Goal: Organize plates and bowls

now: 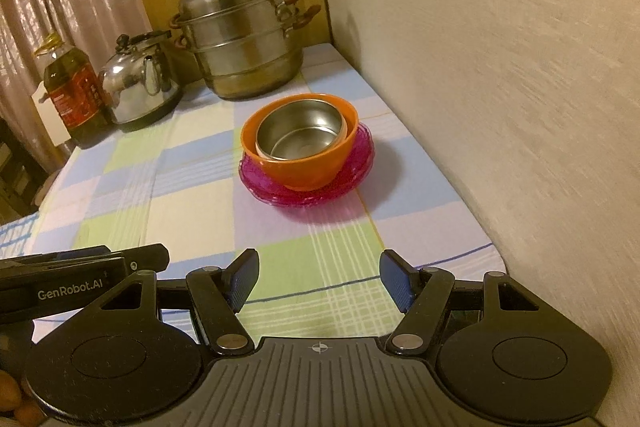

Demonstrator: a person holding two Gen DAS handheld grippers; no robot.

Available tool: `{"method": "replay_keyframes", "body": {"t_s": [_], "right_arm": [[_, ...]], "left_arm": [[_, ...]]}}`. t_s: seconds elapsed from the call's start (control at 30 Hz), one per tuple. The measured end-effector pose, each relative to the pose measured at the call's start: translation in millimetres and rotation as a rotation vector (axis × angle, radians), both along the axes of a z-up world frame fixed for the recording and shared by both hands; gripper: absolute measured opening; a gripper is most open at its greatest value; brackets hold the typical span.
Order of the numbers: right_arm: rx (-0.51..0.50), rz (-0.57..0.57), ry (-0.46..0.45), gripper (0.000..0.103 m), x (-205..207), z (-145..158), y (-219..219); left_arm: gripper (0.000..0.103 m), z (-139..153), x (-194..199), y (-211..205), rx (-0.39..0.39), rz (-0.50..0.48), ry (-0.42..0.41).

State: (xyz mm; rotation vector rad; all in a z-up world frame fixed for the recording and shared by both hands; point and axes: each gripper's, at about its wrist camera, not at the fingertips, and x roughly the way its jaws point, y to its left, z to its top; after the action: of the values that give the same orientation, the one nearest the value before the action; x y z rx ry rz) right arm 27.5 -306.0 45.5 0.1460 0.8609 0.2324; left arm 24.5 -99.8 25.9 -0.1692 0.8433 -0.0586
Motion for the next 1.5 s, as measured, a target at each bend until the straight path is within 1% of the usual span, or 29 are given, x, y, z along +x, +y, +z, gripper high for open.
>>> {"method": "replay_keyframes", "body": {"t_s": [0.27, 0.4, 0.6, 1.0, 1.5], "right_arm": [[-0.01, 0.014, -0.016, 0.067, -12.9, 6.9, 2.6], [-0.006, 0.024, -0.021, 0.067, -20.5, 9.1, 4.4], [-0.017, 0.023, -0.039, 0.067, -29.5, 14.6, 5.3], [-0.019, 0.034, -0.055, 0.067, -38.1, 21.1, 10.5], [-0.022, 0.033, -0.059, 0.067, -42.6, 20.9, 11.9]], "left_arm": [[0.071, 2.1, -14.9, 2.0, 0.018, 0.008, -0.004], [0.071, 2.9, -21.4, -0.2, 0.052, 0.004, -0.008], [0.071, 6.6, -32.3, -3.5, 0.068, 0.008, -0.024], [0.071, 10.2, -42.6, -4.7, 0.074, 0.015, -0.035], [0.071, 5.7, -44.9, -5.5, 0.07, 0.015, -0.029]]}}
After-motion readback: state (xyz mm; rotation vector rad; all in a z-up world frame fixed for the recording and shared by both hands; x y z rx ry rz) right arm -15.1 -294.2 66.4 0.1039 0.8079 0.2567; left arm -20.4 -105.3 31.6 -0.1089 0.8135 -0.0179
